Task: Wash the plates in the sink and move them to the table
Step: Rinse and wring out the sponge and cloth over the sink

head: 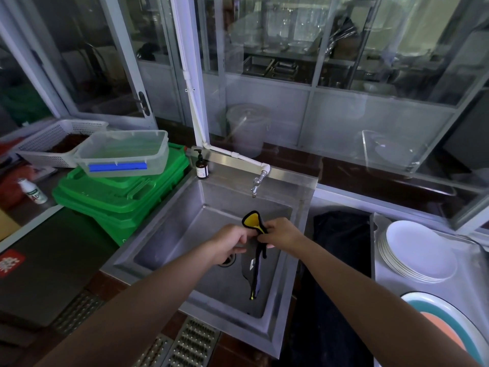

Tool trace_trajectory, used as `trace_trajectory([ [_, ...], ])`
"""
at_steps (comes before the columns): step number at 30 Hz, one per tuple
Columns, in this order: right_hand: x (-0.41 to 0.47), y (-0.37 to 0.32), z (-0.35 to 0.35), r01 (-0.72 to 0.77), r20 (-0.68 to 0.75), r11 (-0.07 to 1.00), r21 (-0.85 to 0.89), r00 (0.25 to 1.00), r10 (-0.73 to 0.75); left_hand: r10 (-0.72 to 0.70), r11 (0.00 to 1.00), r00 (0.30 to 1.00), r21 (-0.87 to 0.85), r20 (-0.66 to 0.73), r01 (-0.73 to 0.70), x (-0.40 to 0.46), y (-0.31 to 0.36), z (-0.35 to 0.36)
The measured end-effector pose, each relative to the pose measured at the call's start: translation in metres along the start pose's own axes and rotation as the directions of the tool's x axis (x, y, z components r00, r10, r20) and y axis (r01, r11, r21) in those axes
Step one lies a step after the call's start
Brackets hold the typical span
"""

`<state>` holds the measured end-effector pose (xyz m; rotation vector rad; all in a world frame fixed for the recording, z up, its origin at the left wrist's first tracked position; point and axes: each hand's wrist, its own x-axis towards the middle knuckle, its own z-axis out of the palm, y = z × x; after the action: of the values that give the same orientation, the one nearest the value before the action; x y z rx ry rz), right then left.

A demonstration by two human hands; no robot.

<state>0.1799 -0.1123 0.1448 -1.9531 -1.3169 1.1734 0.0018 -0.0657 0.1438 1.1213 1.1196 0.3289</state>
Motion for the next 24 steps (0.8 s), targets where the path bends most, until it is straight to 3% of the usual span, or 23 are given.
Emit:
trace_trajectory([
  [3,-0.001,-0.003,-0.006,0.032,-0.047,0.994,-0.109,0.998,-0.037,0.13,0.973,0.99,0.196,-0.049,-0.118,0.006,0.005,-0.005],
  [6,-0.005,-0.009,-0.015,0.07,-0.039,0.97,-0.235,0.996,-0.081,0.415,0.781,0.902,0.554,-0.118,-0.287,0.018,0.005,-0.017],
  [9,-0.009,-0.016,-0.025,0.113,-0.015,0.943,-0.312,0.992,-0.124,0.581,0.47,0.809,0.778,0.083,-0.417,0.026,0.0,-0.028],
  [13,-0.013,-0.021,-0.04,0.16,0.027,0.919,-0.361,0.987,-0.161,0.557,0.216,0.772,0.844,0.306,-0.49,0.031,0.001,-0.031],
  [18,-0.018,-0.018,-0.063,0.163,0.004,0.892,-0.423,0.984,-0.178,0.67,0.237,0.687,0.796,0.281,-0.556,0.04,-0.001,-0.027],
  [24,-0.02,-0.008,-0.094,0.13,-0.099,0.797,-0.589,0.968,-0.231,0.711,0.287,0.66,0.757,0.243,-0.587,0.039,0.035,-0.004],
])
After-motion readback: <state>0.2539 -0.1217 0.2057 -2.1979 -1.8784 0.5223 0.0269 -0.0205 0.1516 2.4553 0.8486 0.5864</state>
